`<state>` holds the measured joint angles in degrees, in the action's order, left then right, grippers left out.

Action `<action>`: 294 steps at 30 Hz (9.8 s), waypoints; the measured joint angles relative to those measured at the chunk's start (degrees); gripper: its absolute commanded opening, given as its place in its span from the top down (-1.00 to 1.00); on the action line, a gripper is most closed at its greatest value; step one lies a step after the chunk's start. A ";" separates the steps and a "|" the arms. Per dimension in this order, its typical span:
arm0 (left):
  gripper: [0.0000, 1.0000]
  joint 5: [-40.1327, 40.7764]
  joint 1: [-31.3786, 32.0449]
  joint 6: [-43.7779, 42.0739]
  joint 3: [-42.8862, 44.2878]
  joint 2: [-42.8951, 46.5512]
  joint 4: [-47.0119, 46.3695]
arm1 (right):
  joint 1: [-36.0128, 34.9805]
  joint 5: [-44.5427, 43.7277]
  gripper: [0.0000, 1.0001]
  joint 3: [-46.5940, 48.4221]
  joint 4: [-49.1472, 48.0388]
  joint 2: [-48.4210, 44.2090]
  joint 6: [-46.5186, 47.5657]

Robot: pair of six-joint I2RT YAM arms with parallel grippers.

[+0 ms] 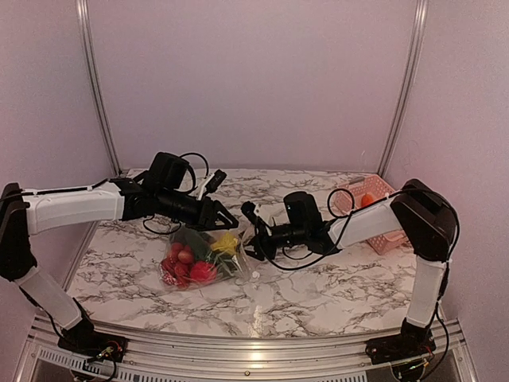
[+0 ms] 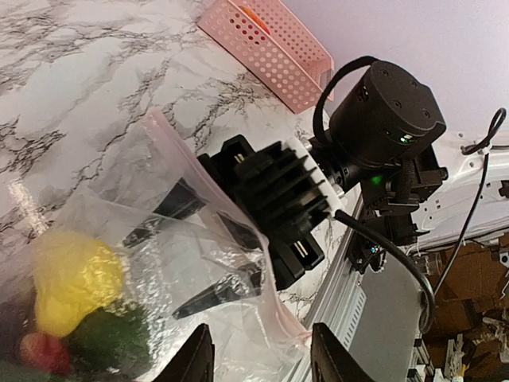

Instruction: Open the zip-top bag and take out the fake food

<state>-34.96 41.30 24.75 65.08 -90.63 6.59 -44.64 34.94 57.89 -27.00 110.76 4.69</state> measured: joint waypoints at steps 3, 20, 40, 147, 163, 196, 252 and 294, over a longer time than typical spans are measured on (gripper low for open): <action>0.00 1.18 -3.61 2.62 -4.11 4.66 -1.51 | -0.09 -0.13 -0.26 0.37 -0.22 0.42 0.24; -0.55 16.68 -20.24 11.93 -20.33 13.09 3.63 | -0.09 -0.44 -0.70 6.86 1.14 5.81 1.62; 0.77 8.87 -20.57 5.51 -11.37 -5.73 2.69 | 4.55 5.86 -0.79 14.53 5.35 11.78 2.93; 1.00 6.49 -23.28 5.64 -10.60 -8.79 0.02 | 28.26 -9.35 0.03 -1.49 26.14 -25.53 -6.19; 1.00 5.88 -23.37 5.88 -10.62 -8.92 -0.37 | 5.70 1.81 0.38 7.58 24.57 -4.02 -2.97; 1.00 3.45 -23.52 5.88 -10.84 -10.71 -2.43 | -2.08 -5.77 0.19 14.97 30.84 8.31 4.79; 1.00 3.48 -27.08 5.38 -10.69 -12.68 -2.03 | 49.92 -44.37 -0.97 6.03 30.14 -9.42 -2.32; 1.00 2.40 -27.06 7.48 -12.83 -11.26 -5.07 | -0.28 -3.41 0.11 4.63 23.08 -6.29 6.03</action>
<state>-32.56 14.24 32.23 52.25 -101.89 1.52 -44.93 31.53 62.52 -3.92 104.47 10.72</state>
